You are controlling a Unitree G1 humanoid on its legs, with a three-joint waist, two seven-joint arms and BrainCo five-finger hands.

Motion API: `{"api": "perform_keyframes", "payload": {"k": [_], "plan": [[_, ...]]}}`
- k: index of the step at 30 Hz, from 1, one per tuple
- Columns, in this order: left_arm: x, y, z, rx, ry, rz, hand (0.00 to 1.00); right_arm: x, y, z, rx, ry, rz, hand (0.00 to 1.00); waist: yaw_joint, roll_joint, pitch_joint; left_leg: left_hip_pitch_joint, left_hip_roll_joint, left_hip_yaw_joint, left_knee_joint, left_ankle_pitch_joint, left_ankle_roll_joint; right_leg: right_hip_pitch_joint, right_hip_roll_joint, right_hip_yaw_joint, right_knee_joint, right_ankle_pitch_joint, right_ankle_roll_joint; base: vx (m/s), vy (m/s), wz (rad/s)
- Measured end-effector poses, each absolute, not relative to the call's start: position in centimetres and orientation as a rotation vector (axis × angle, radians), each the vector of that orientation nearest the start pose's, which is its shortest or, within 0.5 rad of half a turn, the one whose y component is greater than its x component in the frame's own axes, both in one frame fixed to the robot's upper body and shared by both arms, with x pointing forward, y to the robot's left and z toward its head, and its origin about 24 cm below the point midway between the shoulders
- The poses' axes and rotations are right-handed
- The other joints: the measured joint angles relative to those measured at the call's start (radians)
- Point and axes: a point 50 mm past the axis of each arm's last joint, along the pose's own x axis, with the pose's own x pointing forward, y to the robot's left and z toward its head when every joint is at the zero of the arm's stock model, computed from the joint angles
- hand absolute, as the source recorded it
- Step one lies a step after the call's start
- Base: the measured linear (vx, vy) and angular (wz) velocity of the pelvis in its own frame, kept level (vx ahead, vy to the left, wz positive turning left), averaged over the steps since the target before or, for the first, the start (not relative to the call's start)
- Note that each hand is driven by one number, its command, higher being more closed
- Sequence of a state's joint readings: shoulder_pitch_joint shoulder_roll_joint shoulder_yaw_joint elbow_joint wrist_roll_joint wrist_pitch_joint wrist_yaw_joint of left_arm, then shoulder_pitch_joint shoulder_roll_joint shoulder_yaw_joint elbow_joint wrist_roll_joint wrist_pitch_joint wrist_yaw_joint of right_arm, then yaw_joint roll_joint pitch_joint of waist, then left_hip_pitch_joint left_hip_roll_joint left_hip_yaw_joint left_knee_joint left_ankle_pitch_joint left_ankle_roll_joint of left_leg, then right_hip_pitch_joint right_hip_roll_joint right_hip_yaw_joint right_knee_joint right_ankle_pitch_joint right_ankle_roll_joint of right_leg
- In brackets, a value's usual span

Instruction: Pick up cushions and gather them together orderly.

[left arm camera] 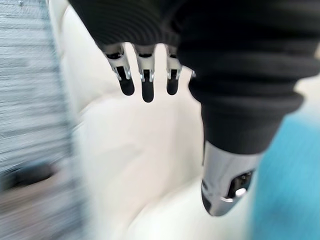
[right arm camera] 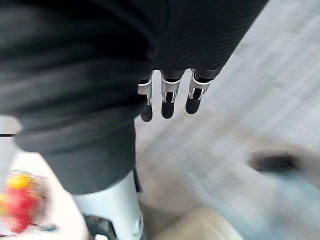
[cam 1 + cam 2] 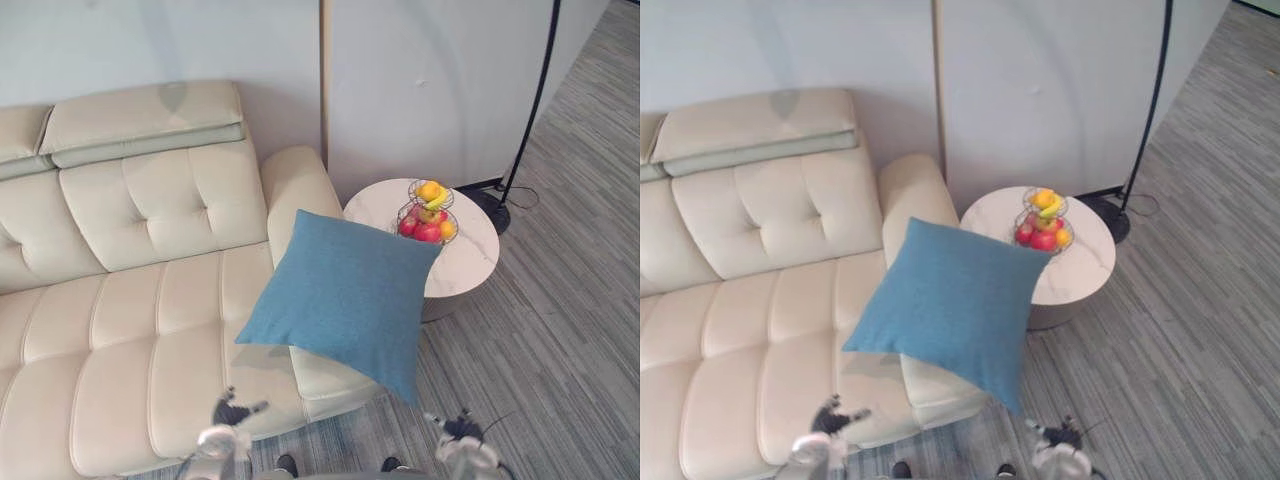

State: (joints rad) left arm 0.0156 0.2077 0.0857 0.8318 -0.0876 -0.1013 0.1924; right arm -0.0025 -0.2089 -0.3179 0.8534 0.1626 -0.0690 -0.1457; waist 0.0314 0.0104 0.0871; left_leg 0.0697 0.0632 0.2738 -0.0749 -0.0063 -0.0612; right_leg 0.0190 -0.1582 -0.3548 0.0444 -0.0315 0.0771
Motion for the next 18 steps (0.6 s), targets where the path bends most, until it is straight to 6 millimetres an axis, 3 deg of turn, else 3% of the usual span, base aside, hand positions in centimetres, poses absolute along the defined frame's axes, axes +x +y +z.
{"api": "perform_keyframes", "payload": {"k": [1,3,5,7,10,18], "plan": [[17.0,25.3,-10.6,0.157,0.696,0.402,0.0,16.4,-28.8,-9.7,0.004,0.674,-0.582,0.0,-0.001,0.0,0.0,0.001,0.0,0.002,-0.002,0.0,0.0,-0.002,0.0,0.002,-0.001,0.0,0.0,0.02,0.008,-0.1],[18.0,26.8,-8.1,0.166,0.561,0.456,0.0,18.6,-30.2,-4.9,-0.061,0.403,-0.538,0.0,-0.007,-0.001,-0.002,-0.002,0.0,0.019,-0.016,0.0,0.0,-0.022,0.004,0.017,-0.01,0.004,0.004,0.01,0.005,-0.18],[18.8,26.3,-7.2,0.158,0.5,0.446,0.0,19.6,-29.9,-3.3,-0.068,0.295,-0.521,0.0,-0.013,-0.001,-0.003,-0.007,-0.003,0.022,-0.023,0.0,0.0,-0.03,0.006,0.028,-0.023,0.011,0.008,0.04,0.005,-0.19],[19.8,25.1,-6.8,0.13,0.468,0.424,0.0,20.8,-28.1,-3.4,-0.046,0.28,-0.483,0.0,-0.024,-0.004,-0.008,-0.024,-0.006,0.021,-0.025,0.0,0.0,-0.035,0.009,0.037,-0.054,0.03,0.007,0.08,-0.003,-0.17],[21.3,24.2,-5.9,0.131,0.419,0.387,0.0,21.0,-26.3,-4.3,-0.046,0.319,-0.425,0.0,-0.03,-0.005,-0.008,-0.038,-0.01,0.021,-0.024,-0.001,0.001,-0.036,0.01,0.039,-0.083,0.045,0.007,0.05,-0.014,-0.05],[26.1,22.6,-2.1,0.165,0.25,0.34,0.0,22.8,-24.6,-3.6,-0.052,0.295,-0.343,0.0,-0.035,-0.002,0.018,-0.133,-0.007,0.019,0.019,-0.002,0.002,-0.111,0.005,0.055,-0.083,0.058,-0.004,-0.01,-0.034,0.01]]}}
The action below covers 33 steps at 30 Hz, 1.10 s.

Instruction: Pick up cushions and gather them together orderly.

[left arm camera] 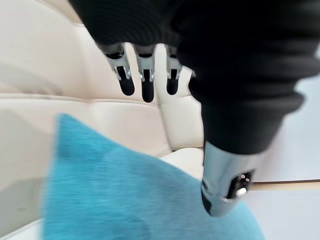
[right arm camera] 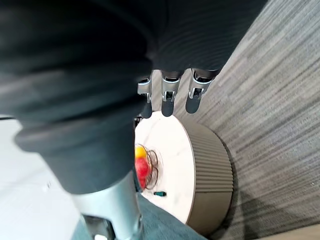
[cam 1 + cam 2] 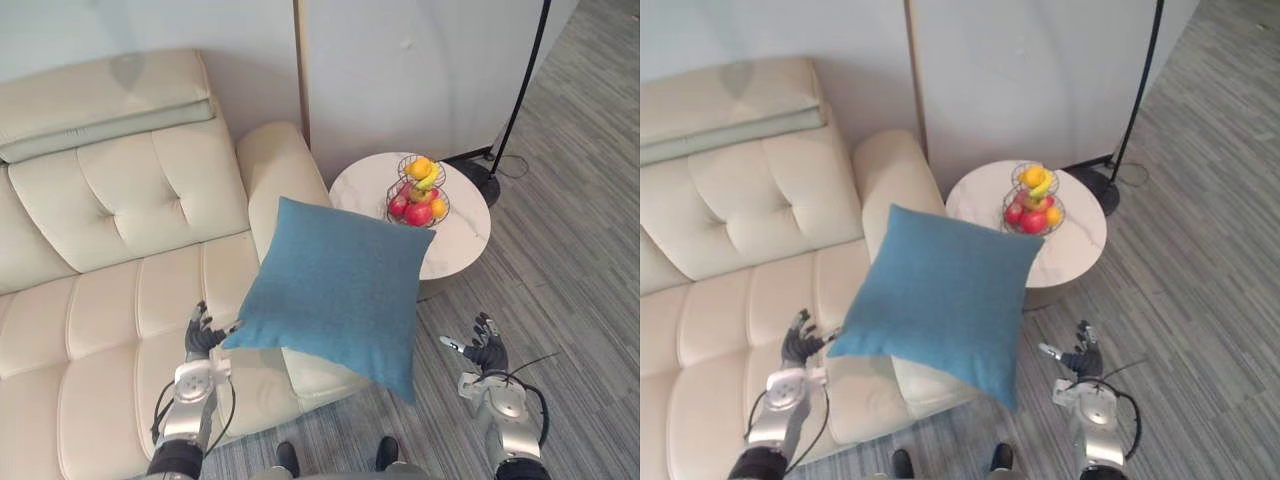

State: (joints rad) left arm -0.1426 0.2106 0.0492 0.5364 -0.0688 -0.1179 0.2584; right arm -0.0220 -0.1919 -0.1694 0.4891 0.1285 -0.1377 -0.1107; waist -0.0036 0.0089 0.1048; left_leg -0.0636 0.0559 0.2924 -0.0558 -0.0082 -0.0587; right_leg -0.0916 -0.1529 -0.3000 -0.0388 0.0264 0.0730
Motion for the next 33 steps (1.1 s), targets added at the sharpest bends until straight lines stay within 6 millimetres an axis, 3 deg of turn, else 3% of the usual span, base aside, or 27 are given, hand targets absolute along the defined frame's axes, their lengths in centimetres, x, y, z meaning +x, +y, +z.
{"api": "perform_keyframes", "payload": {"k": [6,13,14,19,25,29,33], "plan": [[29.9,20.8,0.9,0.209,0.142,0.282,0.0,25.7,-22.5,-2.1,-0.036,0.238,-0.26,0.0,-0.009,0.002,0.077,-0.089,0.002,0.003,0.026,0.0,0.0,-0.087,-0.002,0.016,0.002,0.03,-0.002,-0.1,-0.012,-0.05],[32.7,18.9,3.3,0.257,0.079,0.229,0.0,29.0,-19.4,-0.1,-0.011,0.169,-0.166,0.0,-0.001,0.004,0.158,-0.166,0.009,0.001,0.063,0.003,0.004,-0.164,-0.006,0.037,0.028,0.04,-0.003,-0.07,-0.003,-0.03],[33.1,18.9,3.6,0.259,0.074,0.232,1.0,29.6,-18.8,0.5,-0.008,0.152,-0.145,1.0,0.001,0.004,0.162,-0.184,0.01,0.001,0.068,0.005,0.006,-0.183,-0.006,0.042,0.037,0.04,-0.003,-0.04,-0.006,-0.01],[34.1,18.7,5.1,0.279,0.028,0.24,1.0,31.6,-16.4,2.3,0.006,0.1,-0.074,1.0,0.006,0.005,0.185,-0.213,0.013,0.001,0.077,0.008,0.009,-0.212,-0.005,0.048,0.043,0.044,-0.009,-0.03,-0.006,0.0],[34.8,18.2,6.8,0.25,-0.032,0.223,1.0,32.3,-16.3,3.3,-0.001,0.075,-0.066,1.0,0.007,0.006,0.185,-0.216,0.014,-0.001,0.08,0.009,0.01,-0.212,-0.005,0.058,0.042,0.045,-0.011,0.0,-0.001,0.01],[34.4,17.1,7.6,0.225,-0.082,0.198,1.0,32.1,-15.7,3.0,-0.011,0.082,-0.036,1.0,0.006,0.007,0.186,-0.192,0.019,-0.023,0.098,0.009,0.01,-0.166,-0.003,0.063,0.03,0.045,-0.011,0.01,-0.022,0.09],[32.4,16.3,6.4,0.171,-0.083,0.174,1.0,30.2,-16.1,2.2,-0.002,0.089,-0.035,1.0,0.009,0.013,0.187,-0.127,0.02,-0.034,0.096,0.009,0.01,-0.093,-0.004,0.08,0.016,0.045,-0.011,0.02,-0.017,0.02]]}}
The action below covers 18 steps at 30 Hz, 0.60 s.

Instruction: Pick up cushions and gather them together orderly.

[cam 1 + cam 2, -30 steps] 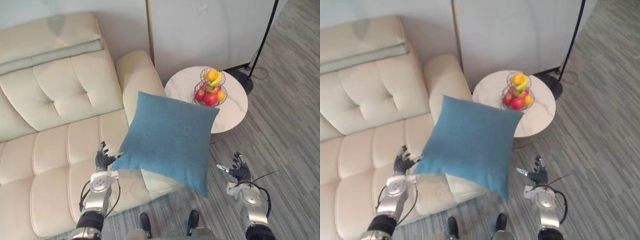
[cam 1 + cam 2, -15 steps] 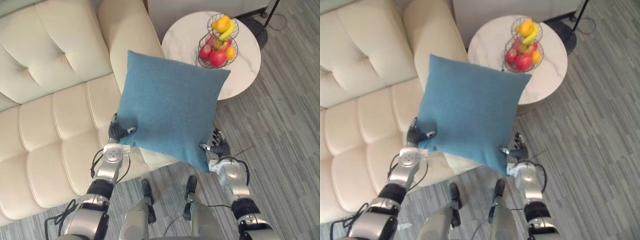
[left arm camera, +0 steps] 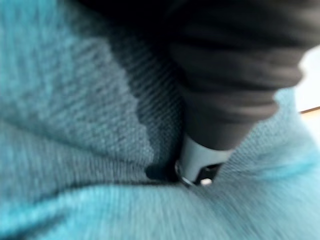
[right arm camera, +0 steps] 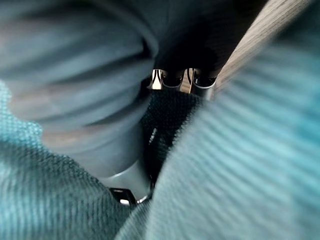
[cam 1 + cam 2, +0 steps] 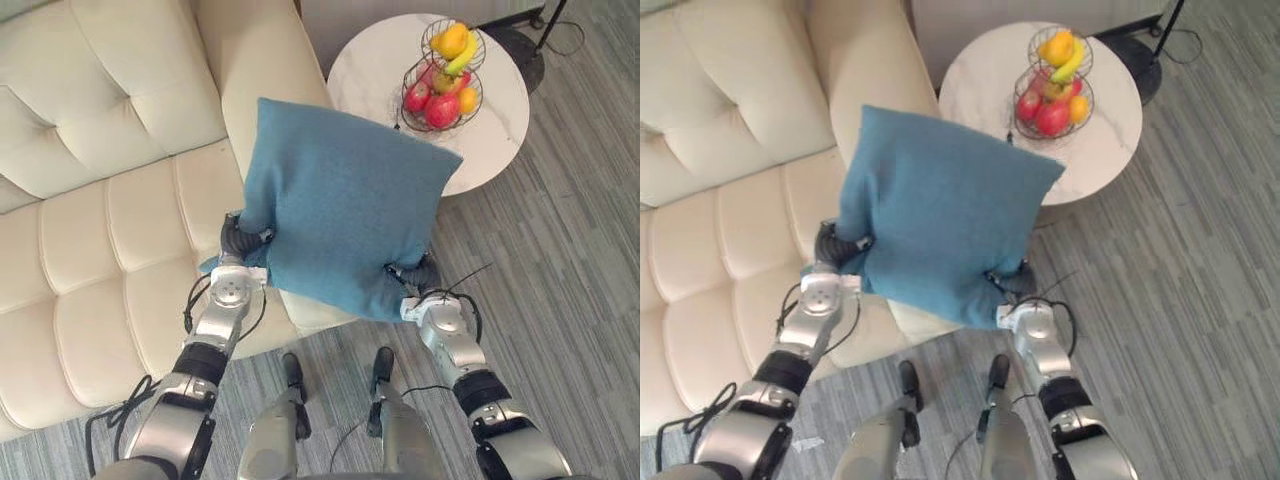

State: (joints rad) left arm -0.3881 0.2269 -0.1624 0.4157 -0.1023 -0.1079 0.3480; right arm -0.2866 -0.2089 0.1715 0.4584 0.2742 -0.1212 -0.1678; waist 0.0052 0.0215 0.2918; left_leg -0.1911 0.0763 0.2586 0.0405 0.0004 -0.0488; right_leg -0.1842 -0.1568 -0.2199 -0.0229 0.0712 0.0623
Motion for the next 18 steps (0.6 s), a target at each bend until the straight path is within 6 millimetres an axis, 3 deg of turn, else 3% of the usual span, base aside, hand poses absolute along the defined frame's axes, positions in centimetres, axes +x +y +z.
{"api": "perform_keyframes", "payload": {"k": [4,6,9,13,18], "plan": [[30.5,15.4,4.8,0.124,-0.045,0.146,1.0,27.7,-17.1,1.5,0.005,0.09,-0.053,1.0,-0.005,0.008,-0.005,0.037,-0.002,-0.044,0.004,0.0,0.0,0.058,-0.001,-0.022,0.0,-0.003,0.002,0.02,-0.006,0.21],[29.2,14.7,4.2,0.081,-0.033,0.112,1.0,26.0,-17.9,1.1,-0.006,0.095,-0.08,1.0,-0.007,0.008,-0.006,0.074,-0.008,-0.083,0.006,0.0,0.0,0.118,-0.008,-0.049,0.01,-0.029,0.007,0.01,0.012,0.52],[27.8,14.7,4.0,0.05,-0.035,0.104,1.0,25.0,-18.1,1.3,0.009,0.079,-0.085,1.0,-0.008,0.011,-0.012,0.103,-0.016,-0.106,0.007,0.0,0.0,0.154,-0.016,-0.052,0.027,-0.06,0.012,-0.02,0.012,0.33],[24.4,14.8,3.1,-0.047,-0.004,0.102,1.0,22.9,-18.2,1.5,0.006,0.062,-0.09,1.0,-0.005,0.048,-0.076,0.149,-0.02,-0.133,-0.032,0.0,-0.002,0.199,-0.012,-0.065,0.033,-0.091,0.024,-0.05,-0.009,0.25],[22.1,14.7,3.3,-0.131,-0.01,0.106,1.0,21.0,-17.7,2.0,0.05,0.04,-0.103,1.0,-0.002,0.053,-0.144,0.189,-0.016,-0.133,-0.059,0.005,-0.01,0.223,-0.006,-0.064,0.044,-0.096,0.026,-0.07,0.0,0.02]]}}
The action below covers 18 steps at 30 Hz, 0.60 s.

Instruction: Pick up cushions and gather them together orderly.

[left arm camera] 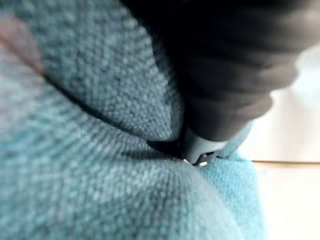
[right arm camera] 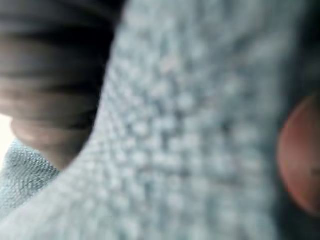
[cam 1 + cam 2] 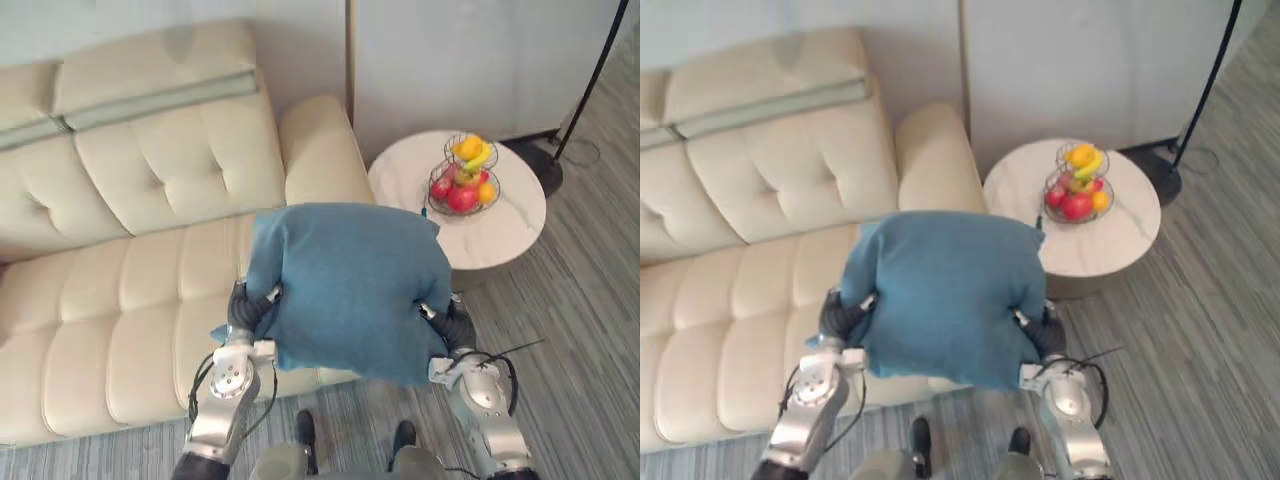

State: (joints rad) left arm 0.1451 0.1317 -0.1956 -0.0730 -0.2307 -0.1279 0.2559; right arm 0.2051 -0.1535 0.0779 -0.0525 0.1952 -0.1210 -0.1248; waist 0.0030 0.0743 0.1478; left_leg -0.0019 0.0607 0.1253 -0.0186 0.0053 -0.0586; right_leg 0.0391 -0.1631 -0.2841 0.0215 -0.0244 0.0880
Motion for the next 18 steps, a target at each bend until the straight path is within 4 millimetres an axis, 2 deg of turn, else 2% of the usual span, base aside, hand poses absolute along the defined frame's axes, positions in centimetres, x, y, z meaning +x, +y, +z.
{"api": "perform_keyframes", "payload": {"k": [4,7,11,12,14,15,16,17,18], "plan": [[21.3,14.7,3.3,-0.17,-0.014,0.1,1.0,19.9,-17.4,2.6,0.059,0.008,-0.113,1.0,0.004,-0.016,-0.038,0.006,0.0,-0.005,0.003,0.002,-0.003,0.008,-0.001,0.004,0.017,-0.004,0.001,-0.08,0.007,0.02],[21.1,14.1,3.2,-0.195,-0.007,0.073,1.0,19.5,-17.5,2.8,0.037,-0.011,-0.132,1.0,-0.002,-0.033,-0.045,0.002,-0.007,-0.068,0.011,0.007,-0.007,0.032,-0.011,-0.049,0.05,-0.032,0.005,-0.1,-0.019,0.57],[21.1,14.0,3.1,-0.216,-0.006,0.074,1.0,19.9,-17.5,3.1,0.009,-0.027,-0.154,1.0,0.01,-0.033,-0.047,-0.068,-0.003,-0.136,0.048,0.02,-0.014,0.005,-0.014,-0.121,0.121,-0.068,-0.008,-0.09,-0.035,0.64],[21.0,14.0,3.1,-0.228,-0.003,0.076,1.0,20.3,-17.5,3.3,-0.001,-0.04,-0.156,1.0,0.012,-0.029,-0.051,-0.097,0.004,-0.119,0.057,-0.001,0.012,-0.012,-0.018,-0.146,0.134,-0.069,-0.01,-0.11,-0.047,0.64],[21.0,13.7,3.0,-0.264,0.006,0.072,1.0,21.3,-18.3,3.4,-0.034,-0.051,-0.19,1.0,0.004,-0.029,-0.059,-0.14,0.052,0.04,0.087,-0.045,0.069,-0.022,-0.05,-0.212,0.12,-0.056,-0.017,-0.06,0.029,0.81],[21.0,13.3,2.9,-0.274,0.013,0.064,1.0,21.7,-18.6,3.2,-0.049,-0.045,-0.2,1.0,0.004,-0.028,-0.059,-0.156,0.083,0.119,0.132,-0.052,0.071,-0.024,-0.059,-0.231,0.116,-0.049,-0.015,-0.01,0.106,0.67],[20.9,12.9,2.3,-0.282,0.036,0.06,1.0,22.1,-19.0,2.8,-0.068,-0.022,-0.203,1.0,0.005,-0.019,-0.065,-0.165,0.131,0.228,0.212,-0.061,0.087,-0.017,-0.069,-0.245,0.114,-0.044,-0.006,0.02,0.099,0.38],[20.8,12.6,2.0,-0.289,0.05,0.059,1.0,22.0,-19.3,2.7,-0.078,-0.018,-0.209,1.0,0.004,-0.005,-0.074,-0.166,0.154,0.279,0.243,-0.061,0.087,-0.015,-0.07,-0.254,0.113,-0.04,0.0,0.03,0.097,0.41],[20.8,12.3,1.7,-0.297,0.068,0.053,1.0,22.0,-19.7,2.7,-0.084,-0.015,-0.221,1.0,0.0,0.017,-0.089,-0.172,0.166,0.308,0.239,-0.055,0.037,-0.015,-0.072,-0.266,0.111,-0.032,0.014,0.04,0.197,0.43]]}}
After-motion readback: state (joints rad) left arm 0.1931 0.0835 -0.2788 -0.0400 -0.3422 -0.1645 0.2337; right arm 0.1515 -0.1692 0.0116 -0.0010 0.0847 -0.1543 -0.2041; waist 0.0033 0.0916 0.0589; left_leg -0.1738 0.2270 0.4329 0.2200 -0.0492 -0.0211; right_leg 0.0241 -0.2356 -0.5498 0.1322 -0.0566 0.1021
